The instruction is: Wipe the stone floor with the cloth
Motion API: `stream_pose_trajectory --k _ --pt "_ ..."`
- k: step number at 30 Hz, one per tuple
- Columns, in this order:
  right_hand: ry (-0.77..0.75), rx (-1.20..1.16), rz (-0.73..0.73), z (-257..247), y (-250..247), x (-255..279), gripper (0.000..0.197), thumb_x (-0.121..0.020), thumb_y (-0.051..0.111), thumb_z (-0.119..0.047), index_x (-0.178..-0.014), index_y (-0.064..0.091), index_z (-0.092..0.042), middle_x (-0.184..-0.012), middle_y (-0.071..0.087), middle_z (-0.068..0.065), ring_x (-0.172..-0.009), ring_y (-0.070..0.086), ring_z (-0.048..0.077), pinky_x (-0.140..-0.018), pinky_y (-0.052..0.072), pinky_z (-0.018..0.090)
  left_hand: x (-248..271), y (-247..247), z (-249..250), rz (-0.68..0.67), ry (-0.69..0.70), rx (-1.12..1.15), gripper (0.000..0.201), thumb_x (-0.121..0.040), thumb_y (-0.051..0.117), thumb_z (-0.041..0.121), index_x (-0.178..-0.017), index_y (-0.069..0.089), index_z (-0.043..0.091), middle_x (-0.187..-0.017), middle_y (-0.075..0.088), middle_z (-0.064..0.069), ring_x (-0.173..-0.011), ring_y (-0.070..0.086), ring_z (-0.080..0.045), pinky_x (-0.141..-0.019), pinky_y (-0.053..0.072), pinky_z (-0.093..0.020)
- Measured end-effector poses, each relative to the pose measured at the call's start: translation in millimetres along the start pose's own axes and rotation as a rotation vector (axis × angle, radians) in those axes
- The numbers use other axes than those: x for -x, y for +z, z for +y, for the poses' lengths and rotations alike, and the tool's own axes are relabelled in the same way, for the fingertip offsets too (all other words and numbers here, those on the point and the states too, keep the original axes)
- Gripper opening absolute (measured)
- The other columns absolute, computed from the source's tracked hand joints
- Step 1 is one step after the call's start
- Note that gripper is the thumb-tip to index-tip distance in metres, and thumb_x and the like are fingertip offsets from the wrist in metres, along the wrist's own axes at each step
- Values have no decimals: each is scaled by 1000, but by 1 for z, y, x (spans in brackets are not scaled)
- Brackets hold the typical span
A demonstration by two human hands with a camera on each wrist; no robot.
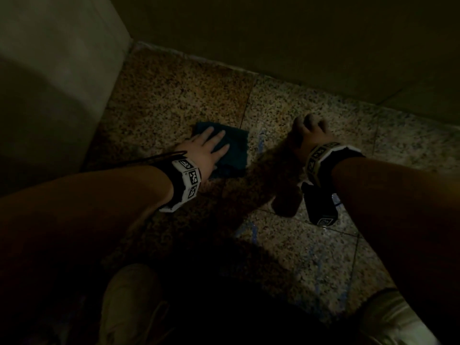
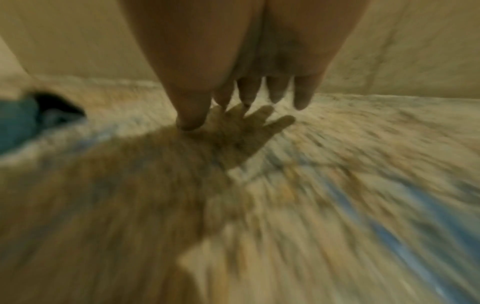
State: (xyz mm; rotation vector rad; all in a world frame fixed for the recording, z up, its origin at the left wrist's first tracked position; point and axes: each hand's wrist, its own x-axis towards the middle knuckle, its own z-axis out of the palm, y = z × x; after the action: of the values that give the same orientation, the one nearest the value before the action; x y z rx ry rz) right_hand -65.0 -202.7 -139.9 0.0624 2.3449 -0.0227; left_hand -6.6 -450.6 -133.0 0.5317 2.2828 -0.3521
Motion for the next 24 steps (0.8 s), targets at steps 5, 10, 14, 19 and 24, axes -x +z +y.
stream_pose_trajectory --k 5,10,14,19,24 --pt "31 -54 -3 1 10 1 74 -101 44 -30 -151 -10 -36 -157 -22 -6 -145 -16 31 -118 9 52 -4 -3 -7 23 47 34 60 -104 24 38 -150 -12 26 -154 -30 -3 -144 -18 -26 -117 7 -37" --pt "4 -112 2 4 9 5 67 -103 35 -17 -151 -6 -35 -157 -21 -7 -144 -18 29 -119 8 49 -33 -15 -4 65 39 62 59 -103 19 40 -149 -17 27 -154 -28 -3 -144 -17 -27 -117 4 -38" --pt "3 -116 -2 4 7 5 68 -102 39 -22 -151 -6 -35 -158 -20 -7 -145 -17 28 -119 8 48 -54 -39 3 133 62 175 59 -103 23 39 -151 -7 25 -157 -20 -5 -145 -13 -30 -116 3 -38" --pt "8 -106 29 10 7 6 68 -101 41 -37 -151 -4 -34 -158 -16 -7 -146 -11 27 -117 12 46 -56 -37 8 164 57 214 57 -104 23 37 -152 -4 25 -157 -19 -5 -145 -12 -29 -116 1 -37" --pt "170 -88 8 30 20 13 79 -93 38 -63 -150 -11 -38 -158 -20 -5 -145 -13 31 -118 3 50 -32 -25 16 108 99 135 56 -104 21 37 -151 -8 25 -157 -21 -4 -145 -15 -28 -117 1 -38"
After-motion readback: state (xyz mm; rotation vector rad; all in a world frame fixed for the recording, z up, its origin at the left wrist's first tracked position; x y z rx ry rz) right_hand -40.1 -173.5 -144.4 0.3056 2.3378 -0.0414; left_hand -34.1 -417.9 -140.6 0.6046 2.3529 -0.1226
